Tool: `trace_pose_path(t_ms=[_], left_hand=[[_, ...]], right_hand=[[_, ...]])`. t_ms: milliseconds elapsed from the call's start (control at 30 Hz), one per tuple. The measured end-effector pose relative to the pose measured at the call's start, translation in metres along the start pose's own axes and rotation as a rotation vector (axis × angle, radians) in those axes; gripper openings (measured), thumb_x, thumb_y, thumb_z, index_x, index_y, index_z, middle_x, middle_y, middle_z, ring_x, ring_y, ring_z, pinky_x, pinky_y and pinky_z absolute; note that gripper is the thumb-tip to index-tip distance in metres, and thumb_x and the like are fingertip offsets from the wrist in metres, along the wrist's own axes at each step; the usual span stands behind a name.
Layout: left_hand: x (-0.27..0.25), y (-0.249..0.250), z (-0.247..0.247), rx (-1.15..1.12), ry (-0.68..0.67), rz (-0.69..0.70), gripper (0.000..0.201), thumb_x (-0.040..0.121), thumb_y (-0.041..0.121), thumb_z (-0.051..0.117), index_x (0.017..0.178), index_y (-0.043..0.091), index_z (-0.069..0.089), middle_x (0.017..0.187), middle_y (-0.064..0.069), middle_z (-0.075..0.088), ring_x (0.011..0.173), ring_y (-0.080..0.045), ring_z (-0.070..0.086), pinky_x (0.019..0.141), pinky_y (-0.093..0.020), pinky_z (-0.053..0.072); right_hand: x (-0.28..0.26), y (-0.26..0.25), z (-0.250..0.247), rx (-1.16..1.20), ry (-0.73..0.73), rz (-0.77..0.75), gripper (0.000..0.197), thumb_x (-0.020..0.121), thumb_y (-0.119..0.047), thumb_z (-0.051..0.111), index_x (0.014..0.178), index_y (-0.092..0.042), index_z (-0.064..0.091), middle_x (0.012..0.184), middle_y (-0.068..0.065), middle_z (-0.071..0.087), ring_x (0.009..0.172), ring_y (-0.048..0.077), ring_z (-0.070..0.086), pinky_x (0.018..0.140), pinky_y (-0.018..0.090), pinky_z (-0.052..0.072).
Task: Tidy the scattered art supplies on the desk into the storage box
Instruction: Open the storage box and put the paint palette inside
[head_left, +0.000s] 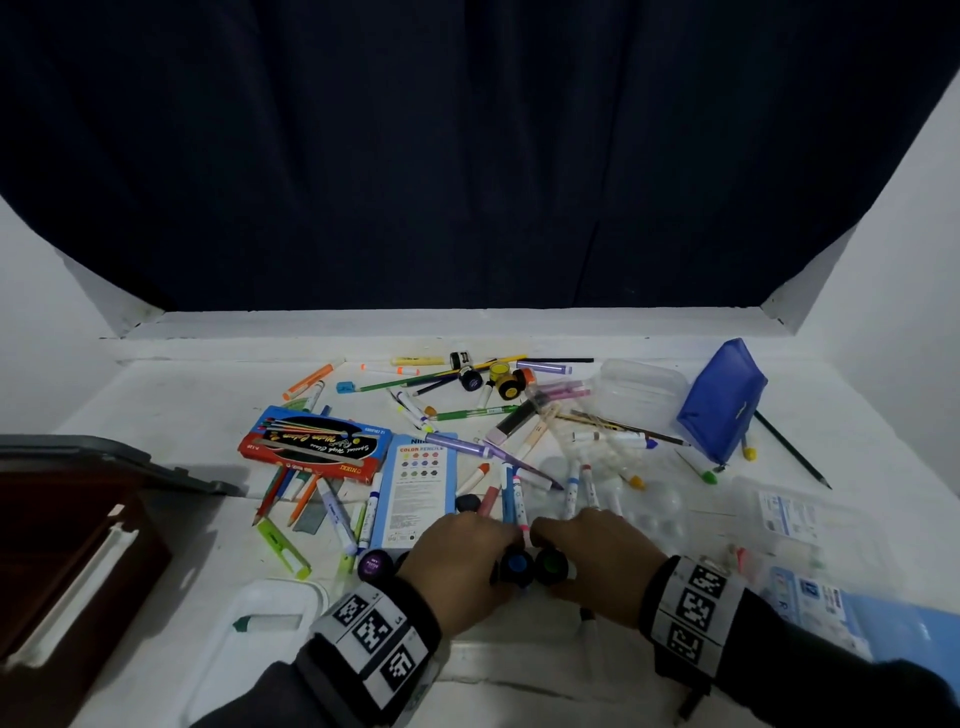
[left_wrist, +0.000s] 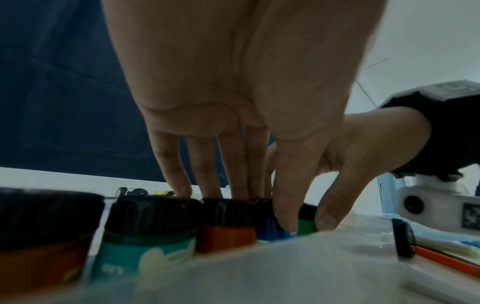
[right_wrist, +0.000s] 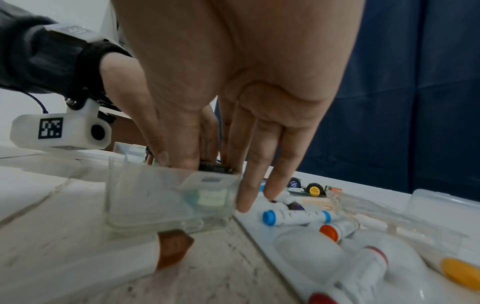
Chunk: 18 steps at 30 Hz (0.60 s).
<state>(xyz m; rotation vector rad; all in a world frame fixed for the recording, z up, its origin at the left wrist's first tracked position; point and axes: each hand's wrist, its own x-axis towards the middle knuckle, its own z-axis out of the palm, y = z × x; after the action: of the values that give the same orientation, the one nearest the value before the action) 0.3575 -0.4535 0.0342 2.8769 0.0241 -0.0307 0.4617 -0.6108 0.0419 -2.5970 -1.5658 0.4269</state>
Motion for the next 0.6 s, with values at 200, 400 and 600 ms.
trace_pose_path(t_ms=[200,400,600], left_hand=[[0.0080,0.0049,-0.0028,0.113,-0.091,-0.023,0.032,0.089,0.038,0.066,0.116,0.020,0.063,0.112,-0.003,0.067,0.100,-0.024,0.065,0.080,-0.028,0.048],[0.0056,0.0102,0.0000,0.259,-0.079,0.022,0.032,0.096,0.036,0.057,0.121,0.016,0.059,0.115,-0.007,0.065,0.099,-0.027,0.065,0.080,-0.033,0.050],[0.0104,0.0094,-0.0026,0.253,-0.090,-0.008,0.032,0.094,0.038,0.059,0.118,0.017,0.062,0.114,-0.006,0.065,0.101,-0.026,0.064,0.079,-0.031,0.047]], right_hand=[[0.0061,-0.0052,-0.0081,-0.026,-0.072,0.010,0.037,0.087,-0.032,0.066,0.120,-0.021,0.056,0.118,0.006,0.063,0.109,0.024,0.057,0.092,0.034,0.046],[0.0073,-0.0063,-0.0091,-0.025,-0.090,0.021,0.040,0.088,-0.035,0.066,0.123,-0.020,0.055,0.119,0.006,0.062,0.109,0.022,0.056,0.093,0.032,0.045],[0.0073,-0.0049,-0.0093,0.011,-0.095,0.040,0.037,0.086,-0.035,0.068,0.117,-0.020,0.058,0.114,0.005,0.064,0.104,0.020,0.058,0.088,0.031,0.046]])
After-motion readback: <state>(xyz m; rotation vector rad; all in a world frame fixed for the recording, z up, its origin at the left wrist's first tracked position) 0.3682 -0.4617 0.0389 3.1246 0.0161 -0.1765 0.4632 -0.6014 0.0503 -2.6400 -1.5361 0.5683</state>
